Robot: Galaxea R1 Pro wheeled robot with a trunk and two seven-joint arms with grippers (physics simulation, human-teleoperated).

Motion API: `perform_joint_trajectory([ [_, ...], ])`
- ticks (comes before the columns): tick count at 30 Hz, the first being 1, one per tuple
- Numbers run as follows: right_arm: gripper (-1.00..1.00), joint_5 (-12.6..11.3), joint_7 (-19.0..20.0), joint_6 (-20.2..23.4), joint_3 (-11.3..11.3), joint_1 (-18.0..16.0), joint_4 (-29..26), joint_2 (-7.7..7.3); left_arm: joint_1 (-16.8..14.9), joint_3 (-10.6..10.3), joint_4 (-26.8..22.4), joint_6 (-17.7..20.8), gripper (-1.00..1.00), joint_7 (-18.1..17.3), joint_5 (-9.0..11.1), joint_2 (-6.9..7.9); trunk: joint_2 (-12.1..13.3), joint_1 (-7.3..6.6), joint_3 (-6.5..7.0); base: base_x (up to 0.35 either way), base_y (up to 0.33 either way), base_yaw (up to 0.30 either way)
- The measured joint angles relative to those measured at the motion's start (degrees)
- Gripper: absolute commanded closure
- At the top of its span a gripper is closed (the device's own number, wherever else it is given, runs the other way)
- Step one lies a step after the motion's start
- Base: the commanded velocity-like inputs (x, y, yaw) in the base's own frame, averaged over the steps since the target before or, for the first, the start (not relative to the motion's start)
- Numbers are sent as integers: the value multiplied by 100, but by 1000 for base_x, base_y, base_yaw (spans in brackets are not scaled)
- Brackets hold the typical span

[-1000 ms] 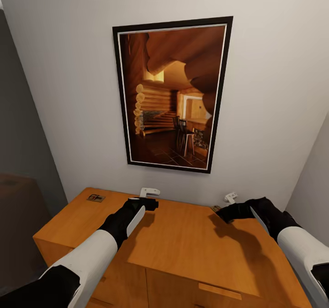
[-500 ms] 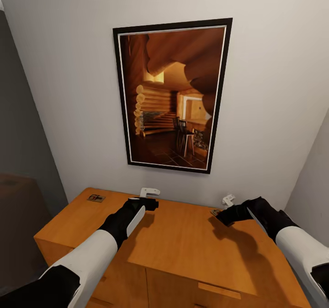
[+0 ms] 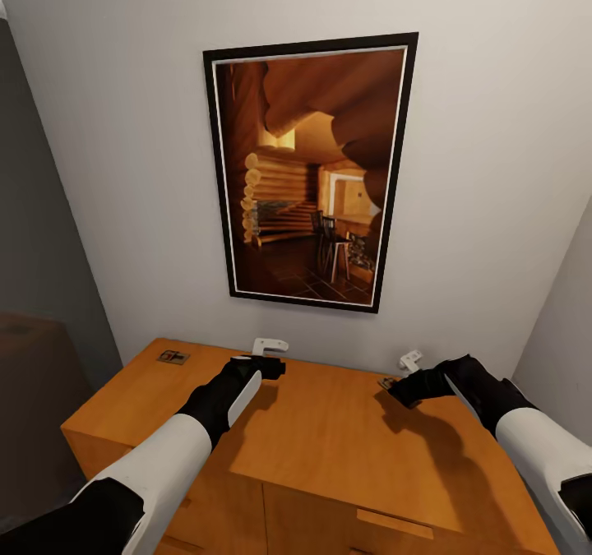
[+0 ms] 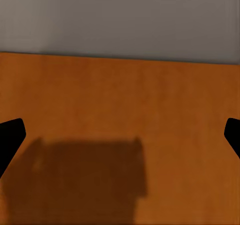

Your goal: Take the four mousetraps from the cabinet in the bathroom and place them on the bathroom floor. Make sure all four end up on the same floor surface, and ensure that at least two of them are either under or directly next to the same bathroom sink.

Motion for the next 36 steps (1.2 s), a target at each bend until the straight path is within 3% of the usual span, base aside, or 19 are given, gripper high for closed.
perform_joint_trajectory([
  [9, 100, -27, 29, 17, -27, 0, -9, -2, 0, -2, -4, 0, -100, -16, 1, 0, 0, 0, 0, 0, 0, 0],
  [18, 100, -27, 44, 404, -35, 0, -111, 219, 0, 7, -2, 0, -100, -9, -9, 0, 0, 0, 0, 0, 0, 0],
  [24, 100, -5, 153, 462, -14, 1, -485, 231, 0, 28, -3, 2, -100, 7, -12, 0, 0, 0, 0, 0, 0, 0],
  [36, 100, 13, 287, 468, -2, 1, -535, 231, 0, 33, -5, 2, -100, -2, -6, 0, 0, 0, 0, 0, 0, 0],
])
